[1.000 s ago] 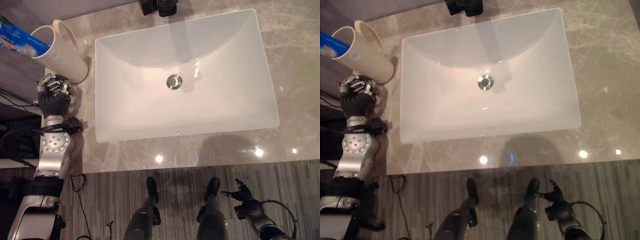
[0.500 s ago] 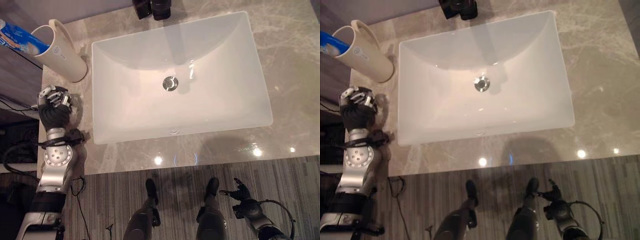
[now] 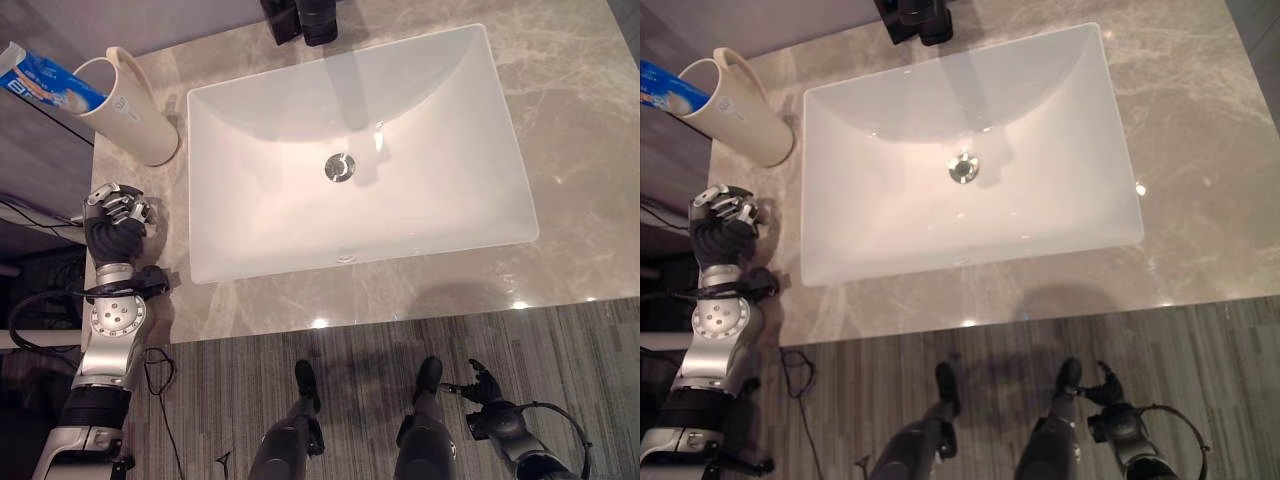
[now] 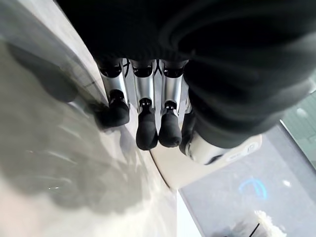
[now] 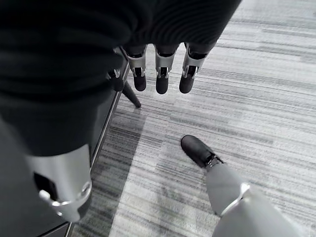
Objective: Put brush and paste in cup on sink, flatten towel.
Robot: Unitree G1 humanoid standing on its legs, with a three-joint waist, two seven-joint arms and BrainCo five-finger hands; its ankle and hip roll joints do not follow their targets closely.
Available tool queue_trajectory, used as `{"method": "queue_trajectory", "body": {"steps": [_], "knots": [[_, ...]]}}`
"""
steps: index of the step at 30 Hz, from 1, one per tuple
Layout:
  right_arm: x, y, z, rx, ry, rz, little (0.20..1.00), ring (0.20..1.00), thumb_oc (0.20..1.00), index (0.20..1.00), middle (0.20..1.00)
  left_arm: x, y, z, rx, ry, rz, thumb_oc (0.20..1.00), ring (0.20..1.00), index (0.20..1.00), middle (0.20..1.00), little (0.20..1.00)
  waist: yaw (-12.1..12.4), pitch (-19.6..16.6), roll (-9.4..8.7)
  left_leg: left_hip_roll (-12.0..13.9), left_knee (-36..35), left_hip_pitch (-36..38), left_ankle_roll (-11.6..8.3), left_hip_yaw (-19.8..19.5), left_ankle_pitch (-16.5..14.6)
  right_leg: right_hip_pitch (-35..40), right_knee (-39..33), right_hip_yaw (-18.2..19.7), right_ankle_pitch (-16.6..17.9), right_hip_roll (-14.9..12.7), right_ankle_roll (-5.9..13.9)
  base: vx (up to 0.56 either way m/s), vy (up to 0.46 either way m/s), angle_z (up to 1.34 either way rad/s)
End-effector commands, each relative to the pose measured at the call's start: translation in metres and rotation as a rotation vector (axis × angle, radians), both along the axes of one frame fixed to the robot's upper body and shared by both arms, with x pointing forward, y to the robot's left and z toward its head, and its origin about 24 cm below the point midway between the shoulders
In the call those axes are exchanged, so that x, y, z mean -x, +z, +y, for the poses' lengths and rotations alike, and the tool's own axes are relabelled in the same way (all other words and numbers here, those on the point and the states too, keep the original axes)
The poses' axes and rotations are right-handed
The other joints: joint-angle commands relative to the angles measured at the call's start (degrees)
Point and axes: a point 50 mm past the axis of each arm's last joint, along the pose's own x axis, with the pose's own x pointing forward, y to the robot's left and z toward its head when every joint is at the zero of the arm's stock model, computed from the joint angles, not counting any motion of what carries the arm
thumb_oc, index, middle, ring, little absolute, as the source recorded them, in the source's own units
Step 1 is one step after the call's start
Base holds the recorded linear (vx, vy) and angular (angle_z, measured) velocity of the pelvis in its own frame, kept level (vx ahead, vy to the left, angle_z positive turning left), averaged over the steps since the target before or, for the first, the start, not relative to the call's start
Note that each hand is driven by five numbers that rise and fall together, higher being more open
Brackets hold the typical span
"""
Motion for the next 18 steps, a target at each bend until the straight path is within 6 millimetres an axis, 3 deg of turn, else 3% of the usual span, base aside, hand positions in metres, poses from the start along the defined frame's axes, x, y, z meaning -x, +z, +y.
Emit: {"method": "queue_trajectory", "body": {"steps": [1, 9, 10, 18], "knots": [[0.0, 0.003, -0.001, 0.0, 0.022, -0.015, 1.0, 1.0, 1.0, 1.0, 1.0, -0.01, 0.029, 0.017, -0.015, 0.055, -0.073, 0.2, 0.2, 0.2, 0.2, 0.2, -0.42, 1.0, 1.25, -4.87, 0.11, -1.97, 1.96, -6.33, -0.57, 3.87, 1.42, 2.78, -1.25, -0.79, 3.42, 0.0, 0.0, 0.0], [-0.003, 0.007, -0.007, 0.035, 0.018, -0.019, 1.0, 1.0, 1.0, 1.0, 1.0, -0.019, 0.052, 0.031, -0.046, 0.107, -0.092, 0.2, 0.2, 0.2, 0.2, 0.2, -1.47, 1.98, 0.73, -4.99, 0.11, -2.44, 2.04, -5.7, -0.63, 2.76, 1.75, 4.05, -0.96, -0.72, 3.57, 0.0, 0.0, 0.0], [-0.004, 0.008, -0.008, 0.029, 0.012, -0.026, 1.0, 1.0, 1.0, 1.0, 1.0, -0.021, 0.062, 0.033, -0.062, 0.112, -0.111, 0.2, 0.2, 0.2, 0.2, 0.2, -1.77, 2.18, 0.73, -5.03, 0.11, -2.63, 2.03, -5.67, -0.61, 2.6, 1.62, 4.24, -0.79, -0.66, 3.61, 0.0, 0.0, 0.0], [-0.012, 0.012, -0.004, 0.002, 0.02, -0.064, 1.0, 1.0, 1.0, 1.0, 1.0, -0.029, 0.089, 0.035, -0.082, 0.141, -0.162, 0.2, 0.2, 0.2, 0.2, 0.2, -2.39, 2.88, 0.21, -4.83, 0.11, -3.54, 2.02, -4.97, -0.58, 1.26, 0.89, 5.69, -0.13, -0.22, 3.77, 0.0, -0.001, 0.0]]}}
